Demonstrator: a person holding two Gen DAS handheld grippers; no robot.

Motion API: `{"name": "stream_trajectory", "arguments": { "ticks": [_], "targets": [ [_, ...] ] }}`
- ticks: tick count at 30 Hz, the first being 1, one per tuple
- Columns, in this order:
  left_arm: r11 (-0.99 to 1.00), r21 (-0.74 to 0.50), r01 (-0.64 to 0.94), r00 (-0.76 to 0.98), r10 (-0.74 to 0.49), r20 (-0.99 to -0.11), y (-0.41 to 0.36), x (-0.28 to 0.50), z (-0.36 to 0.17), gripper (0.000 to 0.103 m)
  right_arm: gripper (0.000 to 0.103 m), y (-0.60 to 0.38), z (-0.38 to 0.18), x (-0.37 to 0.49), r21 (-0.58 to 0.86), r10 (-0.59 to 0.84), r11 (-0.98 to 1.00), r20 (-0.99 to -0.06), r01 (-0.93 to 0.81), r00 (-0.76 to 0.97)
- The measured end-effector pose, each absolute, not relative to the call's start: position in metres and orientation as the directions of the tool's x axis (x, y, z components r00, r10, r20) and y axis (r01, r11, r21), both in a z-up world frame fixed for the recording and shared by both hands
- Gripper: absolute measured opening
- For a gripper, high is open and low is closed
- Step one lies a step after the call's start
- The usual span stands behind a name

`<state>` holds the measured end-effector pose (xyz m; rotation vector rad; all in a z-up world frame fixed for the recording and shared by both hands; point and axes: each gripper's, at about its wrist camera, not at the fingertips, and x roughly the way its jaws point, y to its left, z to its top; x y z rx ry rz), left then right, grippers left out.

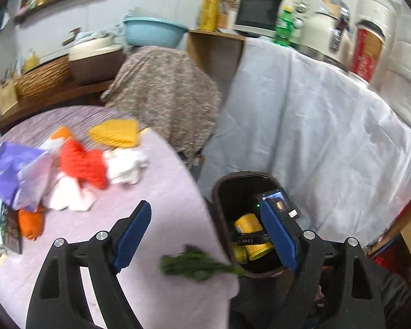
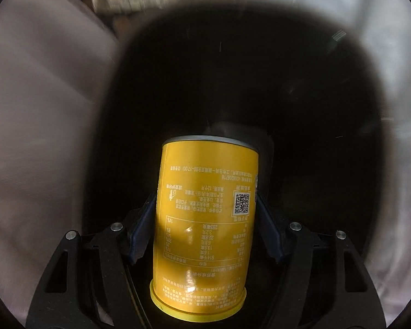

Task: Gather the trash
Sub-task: 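Carry the yellow can and snack bag into the black bin and release both, then grasp the green leafy sprig on the table with the right tool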

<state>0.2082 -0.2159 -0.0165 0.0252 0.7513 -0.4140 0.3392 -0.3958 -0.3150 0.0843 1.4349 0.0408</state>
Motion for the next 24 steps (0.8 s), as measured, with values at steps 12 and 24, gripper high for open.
{"name": "stream_trajectory", "arguments": {
  "ticks": [12, 24],
  "targets": [
    [0.929, -0.181, 0.324, 0.67, -0.36, -0.65, -0.168, 0.223, -0.022, 0.081, 0.069, -0.392, -0.387, 0.372, 0.033, 0.044, 0.997, -0.989, 0.075, -0.145],
    [0.931, -0.23, 0.282, 0.677, -0.363, -0.64, -0.151, 0.225, -0.02, 0.081, 0.069, -0.387, -0.248, 0.316, 0.072, 0.061, 0.997, -0.96, 0.031, 0.273]
  ]
}}
